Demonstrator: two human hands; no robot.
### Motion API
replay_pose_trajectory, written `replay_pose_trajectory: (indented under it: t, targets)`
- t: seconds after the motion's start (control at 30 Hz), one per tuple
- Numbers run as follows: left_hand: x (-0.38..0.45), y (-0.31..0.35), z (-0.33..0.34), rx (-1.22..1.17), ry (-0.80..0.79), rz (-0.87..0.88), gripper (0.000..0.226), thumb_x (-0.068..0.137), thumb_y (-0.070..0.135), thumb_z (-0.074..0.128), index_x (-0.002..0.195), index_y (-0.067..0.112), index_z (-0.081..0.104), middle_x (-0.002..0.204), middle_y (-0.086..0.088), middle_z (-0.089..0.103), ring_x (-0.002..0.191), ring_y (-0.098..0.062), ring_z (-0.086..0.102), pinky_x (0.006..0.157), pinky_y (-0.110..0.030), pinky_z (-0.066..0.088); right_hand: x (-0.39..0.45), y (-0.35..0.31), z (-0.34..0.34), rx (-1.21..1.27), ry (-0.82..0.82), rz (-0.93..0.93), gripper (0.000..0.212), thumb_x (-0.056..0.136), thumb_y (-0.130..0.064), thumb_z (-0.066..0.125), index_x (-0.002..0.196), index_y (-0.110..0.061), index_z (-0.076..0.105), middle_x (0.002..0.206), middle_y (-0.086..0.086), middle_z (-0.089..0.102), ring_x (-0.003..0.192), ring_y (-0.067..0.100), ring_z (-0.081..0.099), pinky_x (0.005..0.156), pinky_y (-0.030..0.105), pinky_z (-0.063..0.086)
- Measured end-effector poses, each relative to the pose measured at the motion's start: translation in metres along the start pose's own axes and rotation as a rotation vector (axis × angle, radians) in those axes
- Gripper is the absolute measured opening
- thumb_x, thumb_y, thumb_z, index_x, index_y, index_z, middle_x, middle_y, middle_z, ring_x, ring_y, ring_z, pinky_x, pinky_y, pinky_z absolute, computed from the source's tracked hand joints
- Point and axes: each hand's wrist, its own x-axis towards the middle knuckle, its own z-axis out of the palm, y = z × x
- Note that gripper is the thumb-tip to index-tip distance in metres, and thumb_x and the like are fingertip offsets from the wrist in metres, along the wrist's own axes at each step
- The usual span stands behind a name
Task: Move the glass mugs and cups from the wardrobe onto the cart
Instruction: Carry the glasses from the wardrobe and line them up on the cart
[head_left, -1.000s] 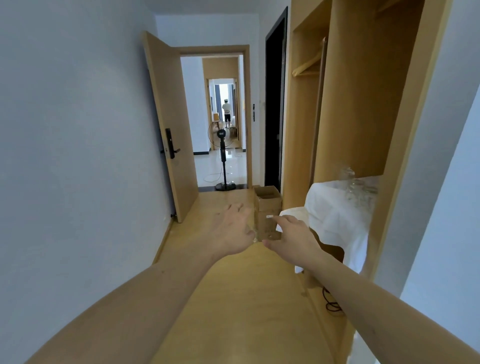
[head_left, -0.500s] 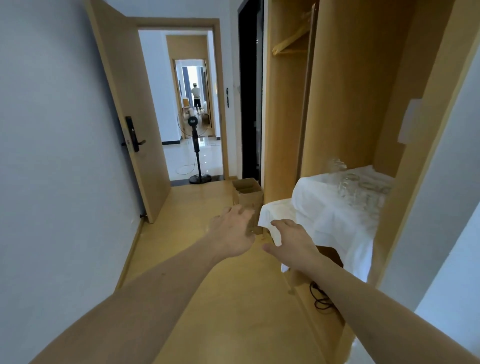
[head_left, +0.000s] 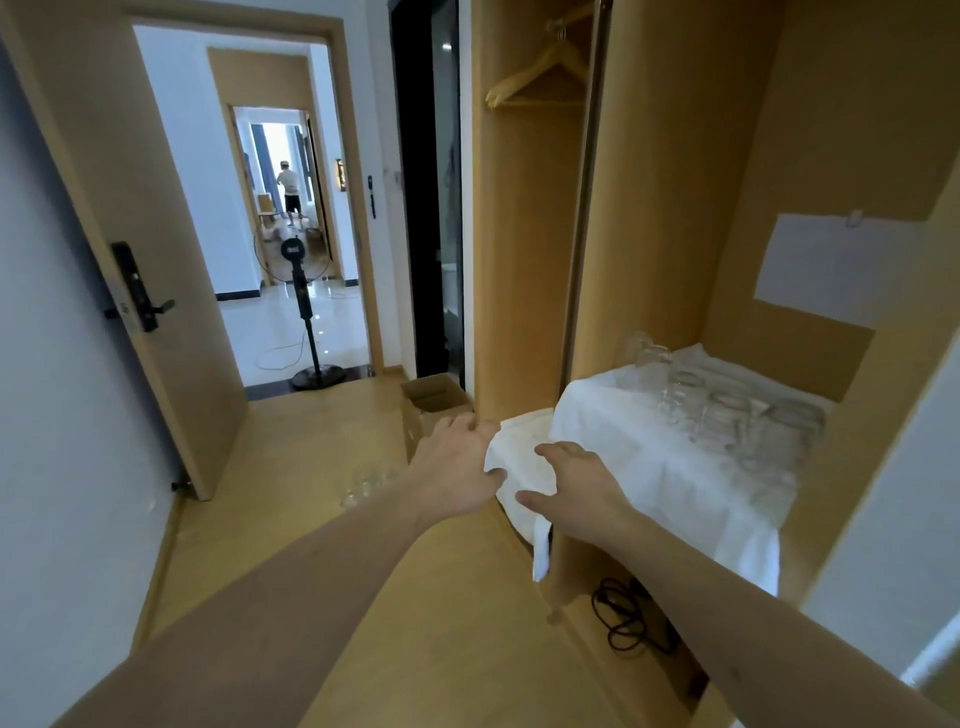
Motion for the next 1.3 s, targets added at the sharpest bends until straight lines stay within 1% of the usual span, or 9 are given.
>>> replay_pose_trajectory:
  t: [0.27, 0.37, 0.5, 0.63, 0.87, 0.97, 1.1, 1.2, 1.3]
  targets:
    - [0.074, -0.004, 0.021, -0.036, -0.097, 0.092, 0.063, 0.095, 0.045, 0.06, 0.151, 0.028, 0.038, 0.157, -0.003, 0.038, 0.143, -0.029, 0.034, 0.113, -0.049, 0.04, 0.046, 0.031, 0.008, 0.013, 0.018, 0.177, 0.076, 0.085, -0.066, 0.056, 0.149, -0.029, 0.041, 0.15, -0.004, 0.046, 0.134, 0.022, 0.044, 0.106, 0.037, 0.041]
    - [0.106, 0.002, 0.034, -0.03, -0.105, 0.136, 0.062, 0.096, 0.047, 0.059, 0.151, 0.029, 0.038, 0.158, -0.002, 0.037, 0.142, -0.028, 0.035, 0.11, -0.044, 0.04, 0.07, 0.051, 0.006, 0.02, 0.035, 0.214, 0.074, 0.082, -0.067, 0.05, 0.146, -0.03, 0.045, 0.146, -0.004, 0.05, 0.13, 0.021, 0.048, 0.108, 0.037, 0.041]
    - [0.149, 0.005, 0.056, -0.036, -0.115, 0.136, 0.062, 0.094, 0.049, 0.059, 0.15, 0.032, 0.038, 0.158, 0.0, 0.037, 0.142, -0.028, 0.036, 0.11, -0.044, 0.041, 0.109, 0.08, 0.006, 0.016, 0.064, 0.231, 0.074, 0.086, -0.064, 0.058, 0.15, -0.029, 0.041, 0.15, -0.003, 0.046, 0.135, 0.022, 0.044, 0.111, 0.038, 0.037]
    - [0.192, 0.011, 0.074, -0.018, -0.176, 0.122, 0.063, 0.094, 0.048, 0.059, 0.151, 0.031, 0.037, 0.156, 0.0, 0.039, 0.14, -0.027, 0.037, 0.108, -0.042, 0.042, 0.138, 0.112, 0.003, 0.032, 0.06, 0.238, 0.077, 0.088, -0.063, 0.061, 0.152, -0.028, 0.038, 0.155, -0.002, 0.042, 0.139, 0.023, 0.04, 0.112, 0.037, 0.035]
    - [0.273, 0.053, 0.084, -0.032, -0.184, 0.238, 0.062, 0.097, 0.046, 0.058, 0.152, 0.026, 0.038, 0.155, -0.003, 0.04, 0.139, -0.028, 0.038, 0.111, -0.043, 0.041, 0.175, 0.174, -0.021, 0.051, 0.094, 0.302, 0.076, 0.09, -0.059, 0.062, 0.153, -0.025, 0.038, 0.156, 0.0, 0.041, 0.141, 0.023, 0.04, 0.113, 0.035, 0.034]
    - [0.298, 0.072, 0.092, 0.002, -0.19, 0.298, 0.063, 0.097, 0.045, 0.058, 0.153, 0.027, 0.036, 0.16, -0.003, 0.034, 0.143, -0.03, 0.033, 0.114, -0.047, 0.039, 0.188, 0.195, -0.028, 0.053, 0.115, 0.331, 0.074, 0.09, -0.057, 0.063, 0.152, -0.024, 0.04, 0.154, 0.001, 0.044, 0.138, 0.024, 0.044, 0.112, 0.034, 0.035]
    - [0.329, 0.09, 0.107, -0.011, -0.214, 0.354, 0.065, 0.097, 0.046, 0.059, 0.154, 0.025, 0.035, 0.161, -0.005, 0.033, 0.146, -0.031, 0.029, 0.115, -0.047, 0.037, 0.204, 0.219, -0.03, 0.04, 0.127, 0.353, 0.068, 0.09, -0.054, 0.065, 0.147, -0.022, 0.046, 0.148, 0.001, 0.051, 0.132, 0.021, 0.049, 0.108, 0.031, 0.037]
    - [0.356, 0.095, 0.12, -0.016, -0.237, 0.406, 0.066, 0.096, 0.046, 0.059, 0.154, 0.025, 0.035, 0.16, -0.006, 0.034, 0.146, -0.031, 0.03, 0.115, -0.049, 0.037, 0.215, 0.234, -0.031, 0.07, 0.123, 0.422, 0.076, 0.088, -0.057, 0.066, 0.151, -0.022, 0.042, 0.152, 0.002, 0.046, 0.137, 0.022, 0.044, 0.112, 0.033, 0.037]
    - [0.392, 0.101, 0.132, -0.041, -0.227, 0.467, 0.066, 0.094, 0.046, 0.061, 0.152, 0.024, 0.038, 0.156, -0.006, 0.039, 0.141, -0.03, 0.036, 0.111, -0.044, 0.039, 0.228, 0.25, -0.034, 0.08, 0.152, 0.484, 0.079, 0.086, -0.058, 0.068, 0.151, -0.022, 0.041, 0.153, 0.002, 0.045, 0.139, 0.023, 0.043, 0.112, 0.034, 0.038]
